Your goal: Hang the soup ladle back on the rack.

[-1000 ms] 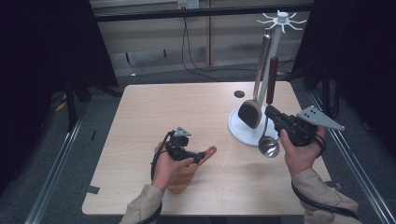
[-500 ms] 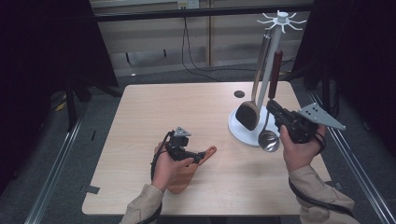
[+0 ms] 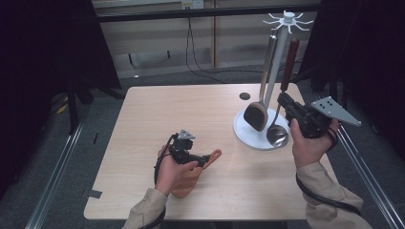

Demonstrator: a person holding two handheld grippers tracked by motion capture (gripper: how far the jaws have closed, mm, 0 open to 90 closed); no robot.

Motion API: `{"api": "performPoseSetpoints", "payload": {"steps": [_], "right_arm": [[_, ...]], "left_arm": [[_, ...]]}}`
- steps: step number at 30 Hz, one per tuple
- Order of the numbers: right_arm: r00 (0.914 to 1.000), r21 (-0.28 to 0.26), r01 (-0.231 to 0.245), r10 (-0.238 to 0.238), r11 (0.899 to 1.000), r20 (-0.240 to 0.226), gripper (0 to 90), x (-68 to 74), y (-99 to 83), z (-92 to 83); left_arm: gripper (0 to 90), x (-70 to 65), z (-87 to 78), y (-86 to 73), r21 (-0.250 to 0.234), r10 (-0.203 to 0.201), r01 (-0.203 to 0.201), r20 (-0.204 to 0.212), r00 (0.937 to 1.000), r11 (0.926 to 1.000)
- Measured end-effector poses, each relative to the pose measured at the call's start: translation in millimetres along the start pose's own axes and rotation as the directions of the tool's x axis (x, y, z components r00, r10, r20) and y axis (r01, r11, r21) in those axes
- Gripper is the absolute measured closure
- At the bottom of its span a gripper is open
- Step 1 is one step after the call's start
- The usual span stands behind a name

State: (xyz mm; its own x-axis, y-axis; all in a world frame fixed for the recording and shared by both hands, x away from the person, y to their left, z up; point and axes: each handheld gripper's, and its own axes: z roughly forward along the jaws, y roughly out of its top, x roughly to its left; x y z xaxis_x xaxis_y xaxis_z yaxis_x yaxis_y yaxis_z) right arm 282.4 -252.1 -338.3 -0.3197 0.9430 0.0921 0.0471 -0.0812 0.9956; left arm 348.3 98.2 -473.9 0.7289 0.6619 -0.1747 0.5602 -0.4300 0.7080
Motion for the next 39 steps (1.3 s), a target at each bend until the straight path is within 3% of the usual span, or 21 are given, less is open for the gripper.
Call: {"api": "performPoseSetpoints", "payload": {"steps": [15,18,21,25,28,29,37,39], "right_arm": [[0.9981,-0.003,0.031,-0.031,1.0,0.053,85.8,0.3,21.0,12.3],[0.9972,0.001,0.036,-0.036,0.999,0.066,85.8,-1.2,22.2,14.3],[0.9966,0.01,0.034,-0.034,0.999,0.075,85.8,-2.4,23.0,16.1],[0.9958,0.017,0.042,-0.044,0.999,0.081,85.8,-2.0,23.2,17.9],[0.9947,0.023,0.047,-0.049,0.999,0.091,85.8,-2.6,23.5,19.3],[0.9944,0.024,0.051,-0.053,0.998,0.092,85.8,-2.7,23.7,19.8],[0.9934,0.039,0.045,-0.049,0.998,0.104,85.8,-3.5,23.7,22.3],[0.9929,0.042,0.046,-0.05,0.998,0.108,85.8,-3.3,23.3,22.2]], "left_arm": [[11.0,2.2,-0.3,-0.9,-0.001,-0.003,0.003,0.004,1.0,1.0],[11.0,1.6,0.6,-1.3,-0.006,-0.019,0.019,0.007,0.9998,0.9998],[11.0,3.1,0.4,-1.4,0.005,-0.003,0.003,0.003,1.0,1.0],[11.0,1.5,2.6,-2.2,-0.014,-0.03,0.03,0.009,0.9995,0.9994],[11.0,3.0,1.8,-2.1,0.006,-0.007,0.007,0.009,0.9999,1.0],[11.0,1.3,3.1,-2.4,-0.016,-0.036,0.037,0.008,0.9993,0.9992],[11.0,2.8,2.0,-2.2,-0.009,-0.027,0.027,0.004,0.9996,0.9996],[11.0,4.4,0.9,-2.1,0.008,-0.005,0.005,0.003,1.0,1.0]]}}
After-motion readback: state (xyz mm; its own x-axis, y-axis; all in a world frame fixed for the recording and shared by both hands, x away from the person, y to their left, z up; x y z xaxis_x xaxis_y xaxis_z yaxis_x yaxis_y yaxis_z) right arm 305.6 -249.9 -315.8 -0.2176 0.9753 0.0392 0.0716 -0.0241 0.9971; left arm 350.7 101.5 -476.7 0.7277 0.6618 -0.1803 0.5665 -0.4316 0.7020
